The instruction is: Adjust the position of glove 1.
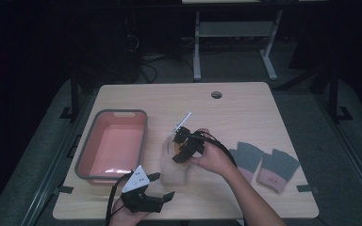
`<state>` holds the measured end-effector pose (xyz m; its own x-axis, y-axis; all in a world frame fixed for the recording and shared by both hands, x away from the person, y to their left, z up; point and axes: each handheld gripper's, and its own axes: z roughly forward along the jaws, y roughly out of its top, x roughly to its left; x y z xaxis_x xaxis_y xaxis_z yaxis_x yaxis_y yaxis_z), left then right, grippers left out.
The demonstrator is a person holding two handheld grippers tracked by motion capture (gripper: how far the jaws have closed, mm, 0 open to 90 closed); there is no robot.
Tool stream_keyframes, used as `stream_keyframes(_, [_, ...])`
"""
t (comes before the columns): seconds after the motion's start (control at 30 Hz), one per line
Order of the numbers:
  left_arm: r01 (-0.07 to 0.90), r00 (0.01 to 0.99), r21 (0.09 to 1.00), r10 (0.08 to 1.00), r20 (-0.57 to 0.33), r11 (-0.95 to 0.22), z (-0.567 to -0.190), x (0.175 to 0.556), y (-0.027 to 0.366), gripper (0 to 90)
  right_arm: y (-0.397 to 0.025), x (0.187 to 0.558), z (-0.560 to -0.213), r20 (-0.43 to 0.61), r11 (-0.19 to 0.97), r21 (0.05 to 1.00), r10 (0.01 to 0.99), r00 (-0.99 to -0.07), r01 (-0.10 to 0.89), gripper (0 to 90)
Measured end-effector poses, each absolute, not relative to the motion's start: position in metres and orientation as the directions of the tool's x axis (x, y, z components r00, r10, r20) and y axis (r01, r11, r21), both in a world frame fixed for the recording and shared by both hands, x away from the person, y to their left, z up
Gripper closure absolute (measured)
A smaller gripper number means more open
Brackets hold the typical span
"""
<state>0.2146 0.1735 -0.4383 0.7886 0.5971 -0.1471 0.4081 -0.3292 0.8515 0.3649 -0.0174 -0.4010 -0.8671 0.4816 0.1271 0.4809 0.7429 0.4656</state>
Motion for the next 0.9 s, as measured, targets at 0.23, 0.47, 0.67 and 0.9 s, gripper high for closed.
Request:
stream_keyframes(0.23, [0.416, 0.788, 0.848, 0.595, -0.157, -0.328, -0.439, 0.215, 0.172, 18.7, -0.009, 0.364, -0.400, 0.110, 0.755, 0.467, 0.467, -0.878, 0.460, 45.4])
stream_keyframes(0.47, [0.412, 0.788, 0.851, 0.597, -0.153, -0.326, -0.438, 0.214, 0.173, 18.6, 0.014, 0.367, -0.399, 0.094, 0.783, 0.463, 0.422, -0.902, 0.414, 43.6])
stream_keyframes(0.67, [0.405, 0.794, 0.853, 0.590, -0.148, -0.330, -0.437, 0.214, 0.174, 18.6, 0.029, 0.370, -0.411, 0.038, 0.817, 0.433, 0.404, -0.914, 0.380, 41.0])
stream_keyframes(0.9, [0.403, 0.794, 0.853, 0.590, -0.145, -0.333, -0.437, 0.214, 0.173, 18.6, 0.034, 0.370, -0.427, 0.003, 0.844, 0.402, 0.387, -0.922, 0.356, 41.4])
